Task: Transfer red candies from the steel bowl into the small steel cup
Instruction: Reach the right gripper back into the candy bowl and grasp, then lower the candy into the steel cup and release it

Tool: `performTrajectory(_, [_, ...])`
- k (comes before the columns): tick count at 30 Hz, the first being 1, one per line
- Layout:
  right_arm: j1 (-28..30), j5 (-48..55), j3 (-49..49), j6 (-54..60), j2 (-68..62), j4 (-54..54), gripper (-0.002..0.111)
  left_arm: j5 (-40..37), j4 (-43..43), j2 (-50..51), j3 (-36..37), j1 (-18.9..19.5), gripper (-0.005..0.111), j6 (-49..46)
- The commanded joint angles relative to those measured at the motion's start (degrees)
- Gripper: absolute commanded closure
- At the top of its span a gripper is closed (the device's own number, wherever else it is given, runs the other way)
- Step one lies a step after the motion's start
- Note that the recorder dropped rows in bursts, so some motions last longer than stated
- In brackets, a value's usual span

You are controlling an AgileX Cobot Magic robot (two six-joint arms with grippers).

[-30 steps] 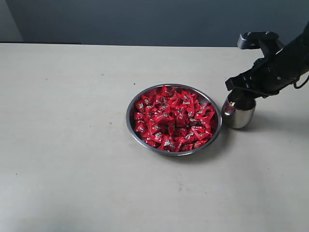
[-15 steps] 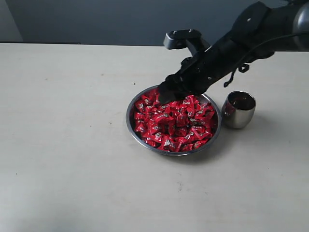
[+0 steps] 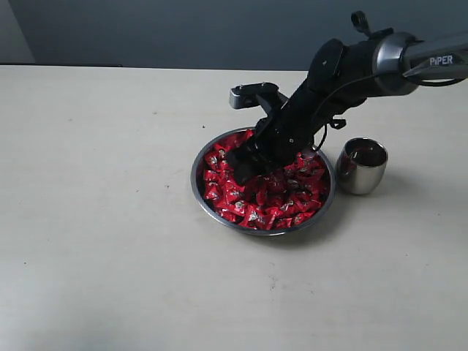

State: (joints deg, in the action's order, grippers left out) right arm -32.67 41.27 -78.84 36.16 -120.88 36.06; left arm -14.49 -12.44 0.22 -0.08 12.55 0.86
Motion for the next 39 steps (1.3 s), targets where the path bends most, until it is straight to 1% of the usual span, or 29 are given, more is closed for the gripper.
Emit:
performTrajectory(1, [0.0,0.94,-0.41,-0.19,0.09,0.57,0.092,0.76,-0.25,-0.22,0.08,-0.16,0.106,0.21])
performTrajectory(3, [0.0,1.78,-0.41,-0.19,0.23,0.57,0.108,0.76,-0.25,-0.22,0.08,-0.16,0.106,0.21])
performTrajectory(9, [0.0,3.58,-0.41,-2.12,4.71,-2.39,0.108,0.76,-0.25,-0.22,0.08,-0.16,0.106,0.21])
performTrajectory(13, [2.1,5.1,-0.41,-4.27,9.87,-4.64,0.108,0.76,-0.25,-0.22,0.08,-0.16,0.106,0.21])
performTrajectory(16, [6.0,6.66,-0.17,-5.32,13.58,-6.14,0.108,0.76,-0.25,-0.22,0.08,-0.16,0.106,0.21])
performTrajectory(21, [14.61,10.42,0.08,-7.84,16.45,-9.16,0.108,0.76,-0.25,-0.22,0.08,-0.16,0.106,0.21])
performTrajectory(25, [20.46,9.61,3.3,-7.84,16.94,-9.2,0.108,0.76,-0.25,-0.22,0.08,-0.16,0.106,0.21])
performTrajectory(28, [22.89,7.49,7.17,-7.84,16.94,-9.3,0.108,0.76,-0.25,-0.22,0.08,-0.16,0.106,0.21])
performTrajectory(32, [23.55,4.05,10.77,-7.72,16.68,-9.43,0.108,0.76,-0.25,-0.22,0.08,-0.16,0.106,0.21])
performTrajectory(33, [23.55,3.92,10.86,-7.72,16.43,-9.43,0.106,0.76,-0.25,-0.22,0.08,-0.16,0.106,0.21])
performTrajectory(35, [23.55,3.52,10.86,-7.46,16.05,-8.76,0.099,0.76,-0.25,-0.22,0.08,-0.16,0.106,0.21])
performTrajectory(39, [23.55,3.26,10.86,-7.25,15.96,-8.95,0.067,0.76,-0.25,-0.22,0.08,-0.16,0.106,0.21])
